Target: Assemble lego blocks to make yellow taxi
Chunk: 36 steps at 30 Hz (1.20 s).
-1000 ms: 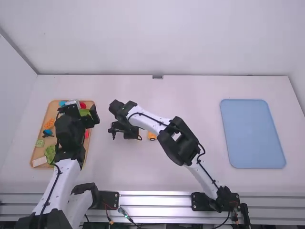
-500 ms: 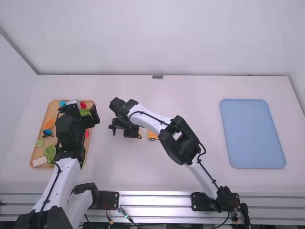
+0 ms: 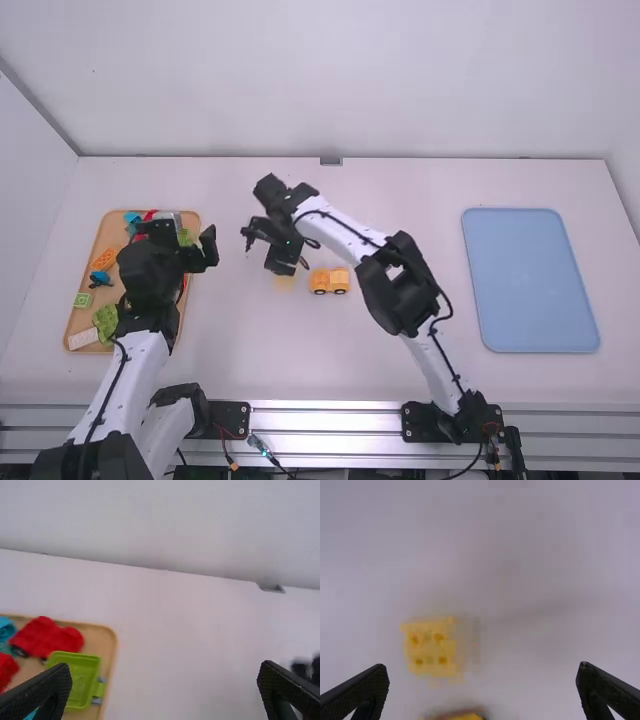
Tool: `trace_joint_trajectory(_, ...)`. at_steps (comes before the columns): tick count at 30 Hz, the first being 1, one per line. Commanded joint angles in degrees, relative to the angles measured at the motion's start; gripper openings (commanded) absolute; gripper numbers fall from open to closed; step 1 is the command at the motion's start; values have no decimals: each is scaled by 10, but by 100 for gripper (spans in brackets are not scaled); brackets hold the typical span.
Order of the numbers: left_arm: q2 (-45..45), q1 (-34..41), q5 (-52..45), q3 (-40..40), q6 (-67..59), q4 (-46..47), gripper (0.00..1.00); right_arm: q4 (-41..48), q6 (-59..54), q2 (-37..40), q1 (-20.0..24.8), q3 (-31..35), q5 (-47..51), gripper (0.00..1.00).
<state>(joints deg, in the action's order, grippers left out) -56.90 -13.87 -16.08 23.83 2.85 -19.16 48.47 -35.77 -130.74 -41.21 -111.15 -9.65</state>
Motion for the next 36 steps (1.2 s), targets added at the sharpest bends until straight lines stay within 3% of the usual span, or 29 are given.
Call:
trace_joint_trajectory(1,-27,5,-101,31,-43,20,99,-39,3,106,48,46,-66,99)
trace_joint_trajectory(2,-32,6,-109,37,-53,27,99,-59,10,122,56,65,-70,99)
trace_joint_trajectory(6,-92,29,-135,98,-112,106,99,-242,62,260,111,262,-67,99)
trace_joint_trajectory(10,-186,86,-131,212,-249,269,99,-411,107,407,177,474,-71,99)
trace_joint_trajectory(15,-319,188,-51,354,-451,473,99,-537,162,527,248,642,-71,99)
trace_joint_trajectory(19,-420,249,6,431,-556,551,99,-621,197,594,295,742,-71,99)
trace_joint_trajectory(24,-509,291,45,482,-636,593,99,-683,210,642,344,821,-92,99)
trace_joint_trajectory(27,-536,304,55,481,-644,574,99,-722,210,656,381,855,-165,99)
trace_joint_trajectory(36,-539,307,61,427,-640,507,92,-742,210,654,451,866,-268,99)
